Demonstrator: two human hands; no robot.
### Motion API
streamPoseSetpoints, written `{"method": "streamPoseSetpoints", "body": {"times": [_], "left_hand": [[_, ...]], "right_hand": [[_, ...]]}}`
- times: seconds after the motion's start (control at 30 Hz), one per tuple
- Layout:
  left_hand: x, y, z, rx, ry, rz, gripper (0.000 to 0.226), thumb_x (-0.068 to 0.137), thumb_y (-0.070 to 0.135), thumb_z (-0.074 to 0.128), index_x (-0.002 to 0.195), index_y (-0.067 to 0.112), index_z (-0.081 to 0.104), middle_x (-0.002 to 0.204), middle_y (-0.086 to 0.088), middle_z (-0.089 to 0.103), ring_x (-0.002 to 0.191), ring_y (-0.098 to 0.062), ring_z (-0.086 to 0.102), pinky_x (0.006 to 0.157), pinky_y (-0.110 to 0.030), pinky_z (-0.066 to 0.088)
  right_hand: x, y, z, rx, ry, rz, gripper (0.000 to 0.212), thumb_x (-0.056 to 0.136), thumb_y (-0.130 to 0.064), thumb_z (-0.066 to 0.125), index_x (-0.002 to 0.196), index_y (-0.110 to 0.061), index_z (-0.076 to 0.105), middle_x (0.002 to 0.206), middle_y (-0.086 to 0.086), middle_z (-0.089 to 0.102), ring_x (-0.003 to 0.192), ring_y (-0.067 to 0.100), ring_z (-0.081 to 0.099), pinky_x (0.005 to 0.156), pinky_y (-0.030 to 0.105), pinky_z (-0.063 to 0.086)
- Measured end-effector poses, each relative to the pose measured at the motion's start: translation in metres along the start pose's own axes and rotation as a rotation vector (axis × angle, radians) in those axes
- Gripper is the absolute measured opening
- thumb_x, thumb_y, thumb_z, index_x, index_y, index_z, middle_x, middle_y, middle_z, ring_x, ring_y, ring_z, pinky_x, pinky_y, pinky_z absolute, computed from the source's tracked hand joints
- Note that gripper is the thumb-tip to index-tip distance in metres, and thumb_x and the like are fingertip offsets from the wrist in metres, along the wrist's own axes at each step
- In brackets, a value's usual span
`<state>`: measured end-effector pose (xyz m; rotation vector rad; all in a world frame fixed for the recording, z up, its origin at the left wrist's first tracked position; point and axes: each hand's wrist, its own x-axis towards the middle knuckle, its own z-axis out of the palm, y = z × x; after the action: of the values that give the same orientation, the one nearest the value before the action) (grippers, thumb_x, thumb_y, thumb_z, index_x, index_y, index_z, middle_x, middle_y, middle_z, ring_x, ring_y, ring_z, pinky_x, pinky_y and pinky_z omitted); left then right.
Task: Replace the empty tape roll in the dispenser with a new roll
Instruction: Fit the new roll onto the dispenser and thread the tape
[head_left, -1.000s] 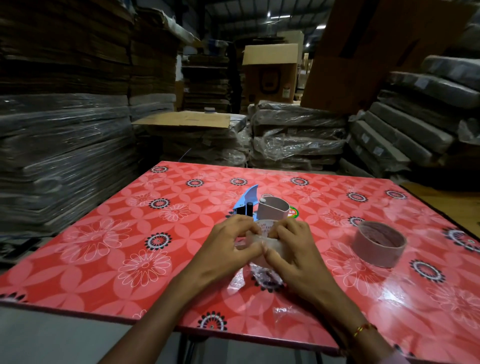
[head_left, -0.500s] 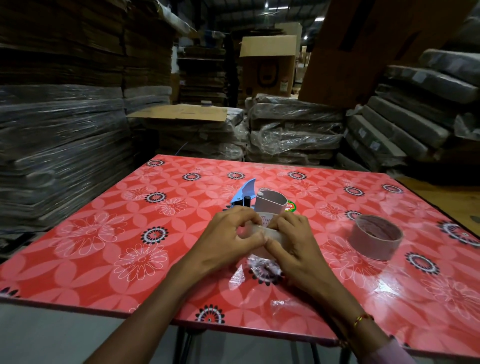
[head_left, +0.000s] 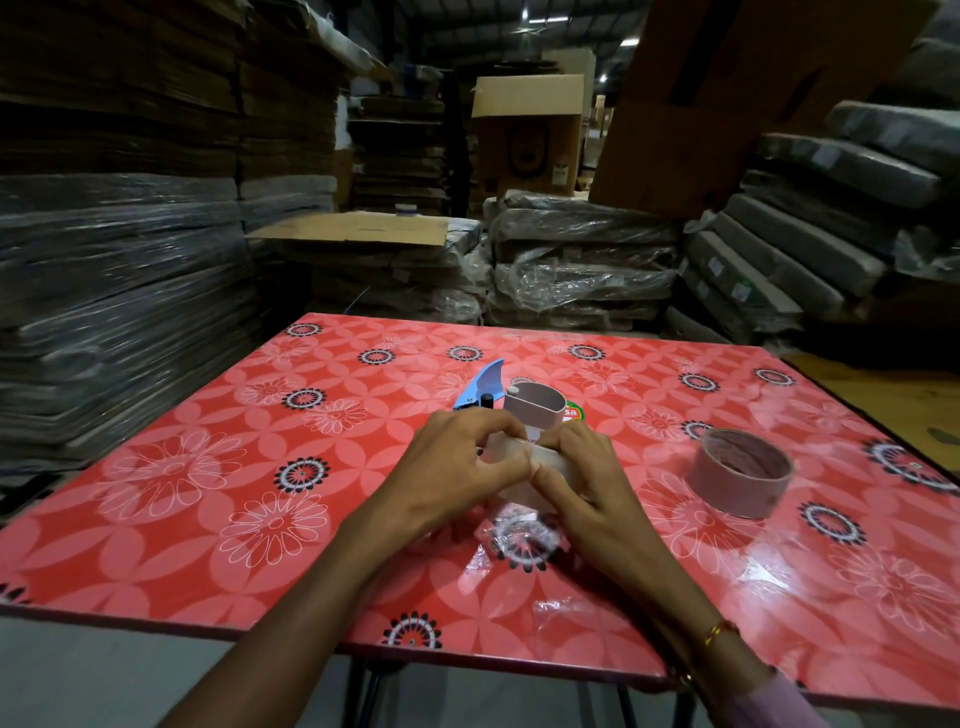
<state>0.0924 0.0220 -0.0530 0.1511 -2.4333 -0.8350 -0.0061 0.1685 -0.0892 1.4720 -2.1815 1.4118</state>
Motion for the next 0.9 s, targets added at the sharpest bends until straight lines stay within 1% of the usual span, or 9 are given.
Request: {"method": "streamPoseSetpoints", "body": {"times": [0.1,0.17,0.23,0.3,0.37,0.47,0.67,0.8,0.9], "left_hand": [[-0.002,-0.001,0.000,-0.018,-0.022,-0.001,0.040,0.070,0.044,0.054,0.101,0.025,0.073,0.091,0.015,0.069,0.077,0.010,0.055,0.071,-0.013,0.044],[-0.004,-0.003,0.000,-0.026,-0.007,-0.007,0.040,0.073,0.032,0.056,0.108,0.023,0.073,0.105,0.013,0.072,0.088,0.008,0.058,0.075,-0.005,0.041],[-0.004,-0.003,0.000,-0.032,-0.009,-0.010,0.037,0.075,0.031,0.056,0.108,0.023,0.072,0.109,0.014,0.071,0.095,0.004,0.059,0.077,-0.003,0.041],[-0.004,-0.002,0.000,-0.045,-0.025,-0.011,0.035,0.075,0.038,0.057,0.105,0.026,0.072,0.103,0.016,0.071,0.092,0.003,0.060,0.077,-0.008,0.044],[-0.004,-0.003,0.000,-0.055,-0.021,-0.017,0.039,0.073,0.046,0.055,0.102,0.027,0.072,0.099,0.016,0.071,0.089,0.001,0.062,0.079,-0.019,0.051],[-0.007,-0.004,-0.001,-0.055,0.010,-0.030,0.045,0.071,0.050,0.053,0.104,0.027,0.073,0.110,0.011,0.073,0.097,-0.005,0.064,0.085,-0.034,0.054],[-0.014,-0.006,0.001,-0.016,-0.035,-0.015,0.060,0.069,0.053,0.051,0.119,0.026,0.070,0.140,0.000,0.060,0.129,0.000,0.049,0.098,-0.035,0.052],[-0.014,-0.007,0.003,0.042,-0.052,-0.024,0.070,0.067,0.055,0.050,0.129,0.026,0.063,0.151,-0.009,0.048,0.141,-0.011,0.042,0.108,-0.039,0.046],[-0.013,-0.006,0.007,0.048,-0.015,-0.013,0.067,0.069,0.050,0.048,0.129,0.027,0.063,0.150,-0.010,0.050,0.138,-0.014,0.047,0.104,-0.039,0.048]], "right_hand": [[0.000,0.002,0.000,0.006,0.010,0.003,0.027,0.090,-0.043,0.048,0.091,-0.018,0.060,0.094,-0.007,0.055,0.097,0.017,0.048,0.086,0.029,0.039],[0.000,0.003,0.000,0.003,0.011,0.002,0.024,0.091,-0.041,0.049,0.092,-0.020,0.060,0.094,-0.008,0.054,0.097,0.016,0.048,0.087,0.031,0.040],[0.000,0.004,0.000,0.008,0.000,0.003,0.024,0.092,-0.042,0.049,0.094,-0.020,0.060,0.096,-0.009,0.054,0.099,0.016,0.048,0.089,0.031,0.040],[0.000,0.004,-0.001,0.011,-0.021,-0.007,0.026,0.094,-0.044,0.048,0.096,-0.021,0.060,0.098,-0.009,0.054,0.101,0.017,0.049,0.090,0.031,0.040],[0.000,0.004,-0.003,0.014,-0.051,-0.016,0.027,0.094,-0.046,0.048,0.097,-0.022,0.059,0.101,-0.010,0.053,0.104,0.019,0.049,0.091,0.029,0.040],[0.000,0.003,-0.004,0.031,-0.083,-0.019,0.026,0.091,-0.046,0.051,0.099,-0.023,0.060,0.106,-0.013,0.052,0.110,0.018,0.048,0.094,0.026,0.039],[-0.003,0.003,-0.001,0.007,-0.116,-0.051,0.030,0.084,-0.043,0.057,0.104,-0.021,0.061,0.118,-0.010,0.047,0.121,0.016,0.043,0.101,0.014,0.033],[-0.002,0.005,0.001,-0.001,-0.084,-0.037,0.033,0.082,-0.043,0.057,0.104,-0.020,0.061,0.116,-0.009,0.049,0.117,0.019,0.044,0.100,0.022,0.037],[0.000,0.005,0.000,0.049,-0.075,-0.001,0.027,0.082,-0.042,0.059,0.101,-0.024,0.060,0.115,-0.012,0.050,0.117,0.020,0.045,0.096,0.025,0.039]]}}
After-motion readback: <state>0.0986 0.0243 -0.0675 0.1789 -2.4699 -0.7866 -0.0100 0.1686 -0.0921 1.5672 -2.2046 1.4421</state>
